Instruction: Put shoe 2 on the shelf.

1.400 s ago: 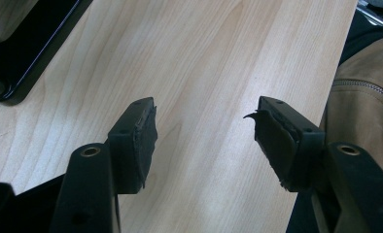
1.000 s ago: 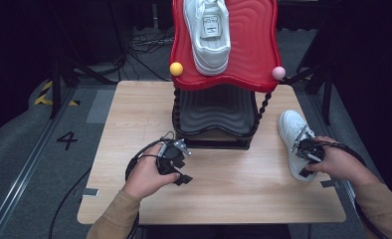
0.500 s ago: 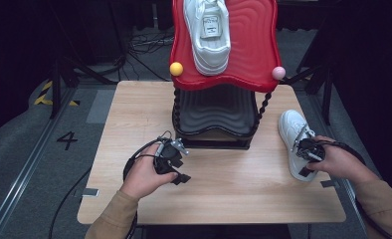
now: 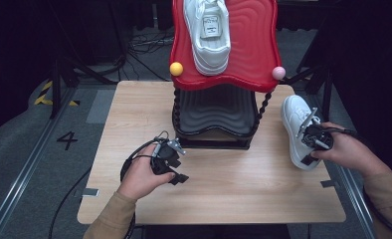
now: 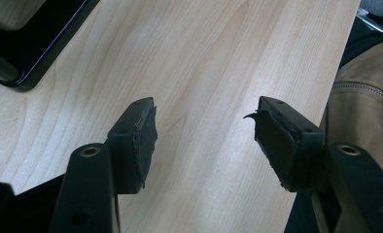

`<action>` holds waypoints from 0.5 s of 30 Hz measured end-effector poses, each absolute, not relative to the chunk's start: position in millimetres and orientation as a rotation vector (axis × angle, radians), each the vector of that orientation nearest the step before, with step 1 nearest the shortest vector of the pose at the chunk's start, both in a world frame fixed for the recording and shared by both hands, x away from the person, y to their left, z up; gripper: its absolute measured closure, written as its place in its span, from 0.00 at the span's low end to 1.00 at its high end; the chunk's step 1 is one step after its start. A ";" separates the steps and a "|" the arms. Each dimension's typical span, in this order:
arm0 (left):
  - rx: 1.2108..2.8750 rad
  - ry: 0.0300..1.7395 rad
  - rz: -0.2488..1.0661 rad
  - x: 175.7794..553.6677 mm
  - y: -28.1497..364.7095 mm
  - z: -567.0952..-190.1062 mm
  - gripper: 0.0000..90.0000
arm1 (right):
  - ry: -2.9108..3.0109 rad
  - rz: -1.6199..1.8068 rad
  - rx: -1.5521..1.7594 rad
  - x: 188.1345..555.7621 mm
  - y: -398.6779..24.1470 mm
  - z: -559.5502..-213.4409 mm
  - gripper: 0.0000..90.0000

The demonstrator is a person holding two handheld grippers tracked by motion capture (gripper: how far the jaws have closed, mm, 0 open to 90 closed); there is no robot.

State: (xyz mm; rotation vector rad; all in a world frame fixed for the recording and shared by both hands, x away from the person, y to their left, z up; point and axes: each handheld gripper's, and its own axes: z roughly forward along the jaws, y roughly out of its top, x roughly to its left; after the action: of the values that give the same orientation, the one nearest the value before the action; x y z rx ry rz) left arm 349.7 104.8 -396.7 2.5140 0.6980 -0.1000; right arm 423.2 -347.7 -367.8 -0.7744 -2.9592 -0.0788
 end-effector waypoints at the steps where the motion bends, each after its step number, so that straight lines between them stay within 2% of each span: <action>1: 2.515 0.701 -0.101 349.1 105.4 -396.3 0.46 | -2.963 -0.085 -0.779 423.5 -346.8 -362.0 0.88; 6: 2.510 0.705 -0.098 347.3 107.7 -395.9 0.46 | -2.987 -0.108 -0.796 424.4 -340.3 -327.8 0.88; 15: 2.505 0.719 -0.098 344.3 112.6 -396.0 0.46 | -3.019 -0.140 -0.803 427.0 -331.1 -287.0 0.88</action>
State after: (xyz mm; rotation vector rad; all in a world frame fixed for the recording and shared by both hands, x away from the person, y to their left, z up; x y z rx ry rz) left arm 344.3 112.6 -396.0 2.5048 0.7194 -0.0980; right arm 427.0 -331.1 -287.0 -0.8026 -3.0188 -0.1399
